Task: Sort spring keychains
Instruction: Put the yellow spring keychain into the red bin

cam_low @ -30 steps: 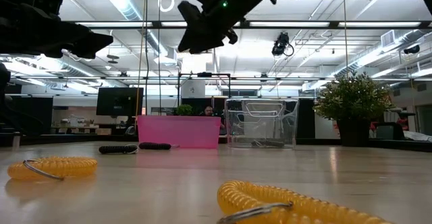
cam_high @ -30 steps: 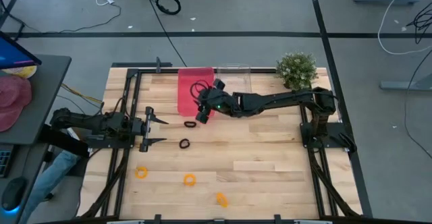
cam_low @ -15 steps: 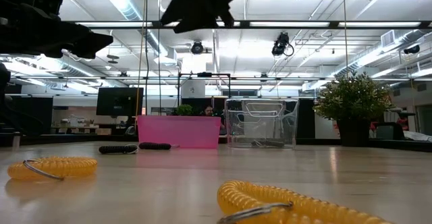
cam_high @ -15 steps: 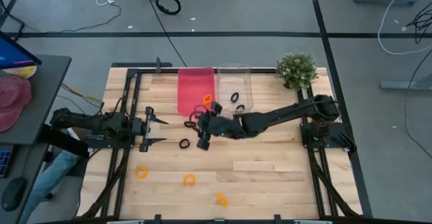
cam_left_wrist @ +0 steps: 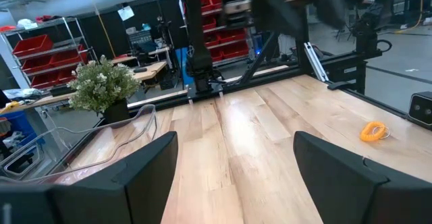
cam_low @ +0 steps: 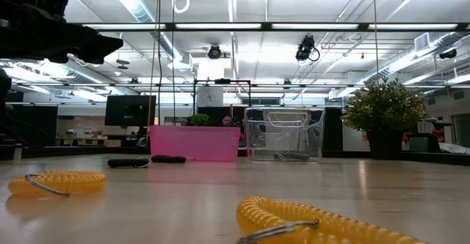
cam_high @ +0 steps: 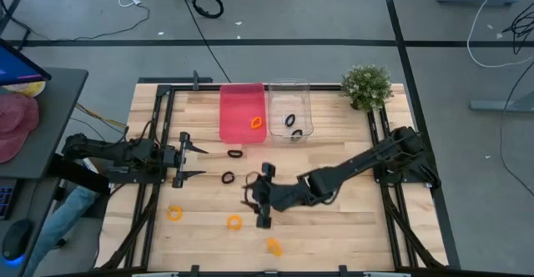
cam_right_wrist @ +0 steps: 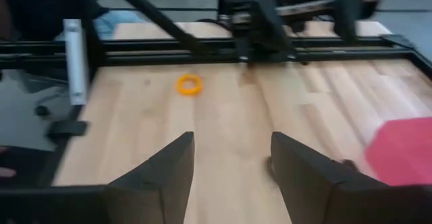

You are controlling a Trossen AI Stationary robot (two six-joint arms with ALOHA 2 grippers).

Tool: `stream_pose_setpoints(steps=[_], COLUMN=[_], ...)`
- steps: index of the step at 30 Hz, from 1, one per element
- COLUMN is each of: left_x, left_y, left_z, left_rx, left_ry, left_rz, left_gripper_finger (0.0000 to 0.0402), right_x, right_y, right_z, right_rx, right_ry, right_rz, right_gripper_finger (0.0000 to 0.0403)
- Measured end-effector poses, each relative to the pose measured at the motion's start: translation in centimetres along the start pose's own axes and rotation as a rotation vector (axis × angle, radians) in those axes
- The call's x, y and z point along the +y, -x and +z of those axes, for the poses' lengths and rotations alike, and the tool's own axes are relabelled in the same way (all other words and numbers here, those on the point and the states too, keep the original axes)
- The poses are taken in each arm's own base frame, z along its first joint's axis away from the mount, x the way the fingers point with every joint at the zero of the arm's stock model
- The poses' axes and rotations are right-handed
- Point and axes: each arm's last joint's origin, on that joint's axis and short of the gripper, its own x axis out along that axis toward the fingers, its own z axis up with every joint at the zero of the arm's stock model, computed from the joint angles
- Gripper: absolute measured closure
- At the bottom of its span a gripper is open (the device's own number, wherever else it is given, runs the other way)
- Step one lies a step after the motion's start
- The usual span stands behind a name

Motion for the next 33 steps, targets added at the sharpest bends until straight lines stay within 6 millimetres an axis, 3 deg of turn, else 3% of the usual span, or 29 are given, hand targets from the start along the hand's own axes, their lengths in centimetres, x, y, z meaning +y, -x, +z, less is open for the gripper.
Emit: stream_pose_setpoints(steps=[16, 22, 28, 33], left_x=[0.0, 0.0, 0.0, 0.0], left_y=[0.0, 0.0, 0.0, 0.0], left_z=[0.0, 0.0, 0.0, 0.0], left_rx=[0.0, 0.0, 0.0, 0.0], left_ry=[0.0, 0.0, 0.0, 0.0], left_rz=[0.0, 0.0, 0.0, 0.0], left_gripper_finger=[0.0103, 0.0103, 0.0103, 0.0103], right_x=[7.9, 11.6, 12.5, 12.3], right_y=[4.3, 6.3, 7.1, 6.0], right_z=[-0.9, -1.0, -2.3, -4.0], right_rx=[-0.088, -0.222, -0.156, -0.025], right_ry=[-0.08, -0.074, -0.129, -0.169], right_rz=[0.223, 0.33, 0.271, 0.224], right_gripper_finger=[0.0204, 0.0204, 0.0204, 0.0204])
